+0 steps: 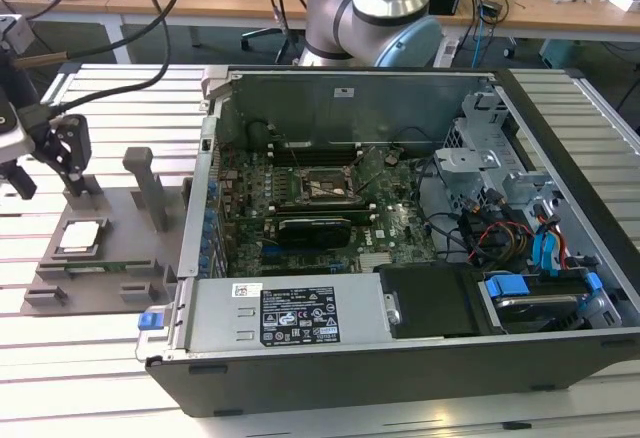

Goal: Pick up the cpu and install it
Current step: 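Pick up the cpu and move it towards the insertion slot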

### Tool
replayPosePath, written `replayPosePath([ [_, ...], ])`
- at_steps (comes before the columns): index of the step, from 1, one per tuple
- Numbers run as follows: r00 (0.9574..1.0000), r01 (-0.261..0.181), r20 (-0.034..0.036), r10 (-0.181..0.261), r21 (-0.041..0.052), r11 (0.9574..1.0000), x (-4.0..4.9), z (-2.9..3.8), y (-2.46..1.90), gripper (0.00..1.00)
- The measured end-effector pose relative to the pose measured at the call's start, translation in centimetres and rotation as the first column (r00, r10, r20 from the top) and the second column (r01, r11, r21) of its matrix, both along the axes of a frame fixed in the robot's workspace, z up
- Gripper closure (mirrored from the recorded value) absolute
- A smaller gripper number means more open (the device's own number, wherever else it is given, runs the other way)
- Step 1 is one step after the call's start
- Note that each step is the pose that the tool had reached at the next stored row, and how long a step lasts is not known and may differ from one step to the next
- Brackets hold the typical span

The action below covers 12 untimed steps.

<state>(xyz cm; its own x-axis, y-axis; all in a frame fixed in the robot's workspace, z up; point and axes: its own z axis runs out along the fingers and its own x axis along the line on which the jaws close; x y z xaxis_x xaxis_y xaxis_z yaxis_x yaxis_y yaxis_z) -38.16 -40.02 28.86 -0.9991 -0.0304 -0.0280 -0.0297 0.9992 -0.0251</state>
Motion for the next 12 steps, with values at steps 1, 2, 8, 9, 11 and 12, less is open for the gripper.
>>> replayPosePath([
  [1,1.0000,0.000,0.0000,0.000,0.0000,1.0000,0.00,-0.11,0.00,0.40],
  [2,1.0000,0.000,0.0000,0.000,0.0000,1.0000,0.00,-0.20,0.00,0.40],
  [8,1.0000,0.000,0.0000,0.000,0.0000,1.0000,0.00,-1.44,0.00,0.40],
  [9,1.0000,0.000,0.0000,0.000,0.0000,1.0000,0.00,-1.58,-0.01,0.40],
  [11,1.0000,0.000,0.0001,0.000,0.0001,1.0000,0.00,-1.97,-0.01,0.40],
  [12,1.0000,0.000,0.0000,0.000,0.0000,1.0000,-0.01,-2.29,-0.01,0.40],
])
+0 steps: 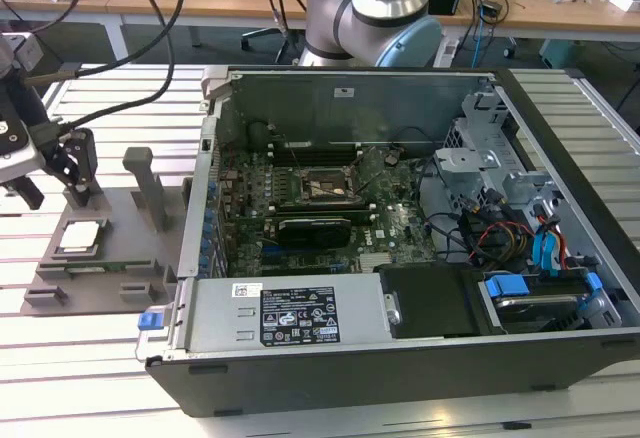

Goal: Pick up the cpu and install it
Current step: 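Pick up the cpu and move it towards the insertion slot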

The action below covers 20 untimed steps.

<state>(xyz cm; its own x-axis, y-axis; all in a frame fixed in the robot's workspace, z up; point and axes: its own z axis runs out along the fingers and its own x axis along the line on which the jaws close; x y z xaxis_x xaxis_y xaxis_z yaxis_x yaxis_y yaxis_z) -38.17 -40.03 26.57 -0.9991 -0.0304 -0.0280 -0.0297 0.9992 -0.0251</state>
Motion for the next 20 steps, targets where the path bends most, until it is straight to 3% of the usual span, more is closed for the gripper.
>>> replayPosePath([
  [7,1.0000,0.001,0.0000,-0.001,0.0000,1.0000,-0.48,-1.21,-0.01,0.40],
  [9,0.9999,0.012,-0.0047,-0.012,-0.0001,0.9999,-0.50,-1.48,0.01,0.40],
  [12,0.9998,0.021,-0.0053,-0.021,0.0000,0.9998,-0.50,-1.84,0.00,0.40],
  [20,0.9998,0.021,-0.0053,-0.021,0.0000,0.9998,-0.53,-3.64,-0.04,0.40],
])
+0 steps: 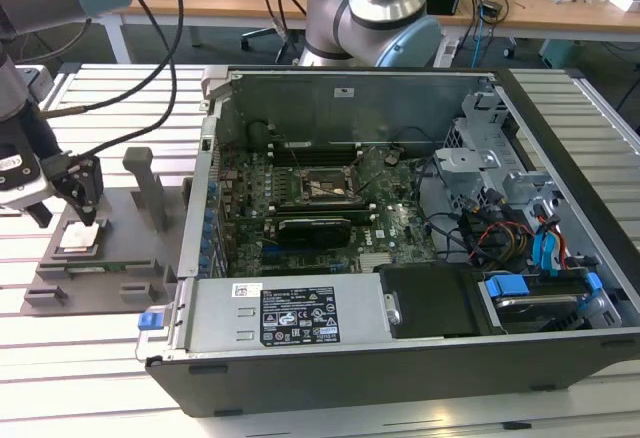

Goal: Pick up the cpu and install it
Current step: 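Pick up the cpu and move it towards the insertion slot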

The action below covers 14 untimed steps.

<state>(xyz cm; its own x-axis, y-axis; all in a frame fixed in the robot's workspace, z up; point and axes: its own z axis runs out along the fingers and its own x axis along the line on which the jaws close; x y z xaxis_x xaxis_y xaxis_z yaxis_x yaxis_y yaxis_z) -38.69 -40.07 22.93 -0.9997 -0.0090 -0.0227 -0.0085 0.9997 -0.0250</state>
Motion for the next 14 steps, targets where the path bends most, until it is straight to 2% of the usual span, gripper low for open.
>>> replayPosePath([
  [10,1.0000,0.000,0.0000,0.000,0.0000,1.0000,-0.01,-1.84,-0.01,0.40],
  [14,1.0000,-0.003,0.0002,0.003,0.0024,1.0000,-0.23,-2.35,0.00,0.40],
])
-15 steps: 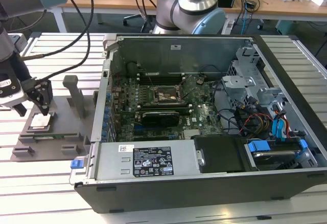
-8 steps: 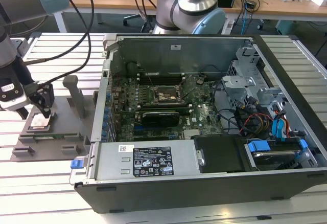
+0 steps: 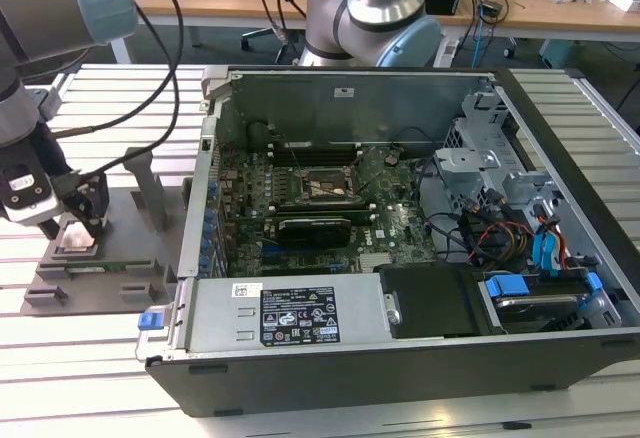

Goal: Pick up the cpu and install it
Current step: 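Pick up the cpu and move it towards the insertion slot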

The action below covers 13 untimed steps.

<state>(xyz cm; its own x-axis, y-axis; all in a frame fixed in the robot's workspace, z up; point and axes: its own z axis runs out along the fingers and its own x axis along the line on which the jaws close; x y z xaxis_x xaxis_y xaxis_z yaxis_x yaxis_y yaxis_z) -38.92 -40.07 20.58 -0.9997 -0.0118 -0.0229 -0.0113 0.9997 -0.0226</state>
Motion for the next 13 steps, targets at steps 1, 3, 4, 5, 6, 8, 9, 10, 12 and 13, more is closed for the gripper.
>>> replayPosePath([
  [1,1.0000,-0.001,0.0000,0.001,0.0004,1.0000,0.00,-0.08,0.01,0.40],
  [3,1.0000,-0.001,-0.0002,0.001,0.0005,1.0000,-0.02,-0.41,0.11,0.40],
  [4,1.0000,-0.002,-0.0001,0.002,0.0005,1.0000,-0.01,-0.53,0.18,0.40],
  [5,1.0000,-0.002,-0.0003,0.002,0.0003,1.0000,-0.01,-0.63,0.27,0.40],
  [6,1.0000,-0.002,-0.0002,0.002,0.0003,1.0000,-0.01,-0.74,0.41,0.40],
  [8,1.0000,-0.003,-0.0002,0.003,0.0003,1.0000,-0.02,-0.90,0.61,0.40],
  [9,1.0000,-0.003,-0.0003,0.003,0.0003,1.0000,-0.07,-1.02,0.66,0.40],
  [10,1.0000,-0.003,-0.0003,0.003,-0.0001,1.0000,-0.13,-1.09,0.66,0.40],
  [12,1.0000,-0.003,-0.0001,0.003,-0.0004,1.0000,-0.27,-1.25,0.66,0.40],
  [13,1.0000,-0.003,0.0001,0.003,-0.0004,1.0000,-0.28,-1.32,0.66,0.40],
])
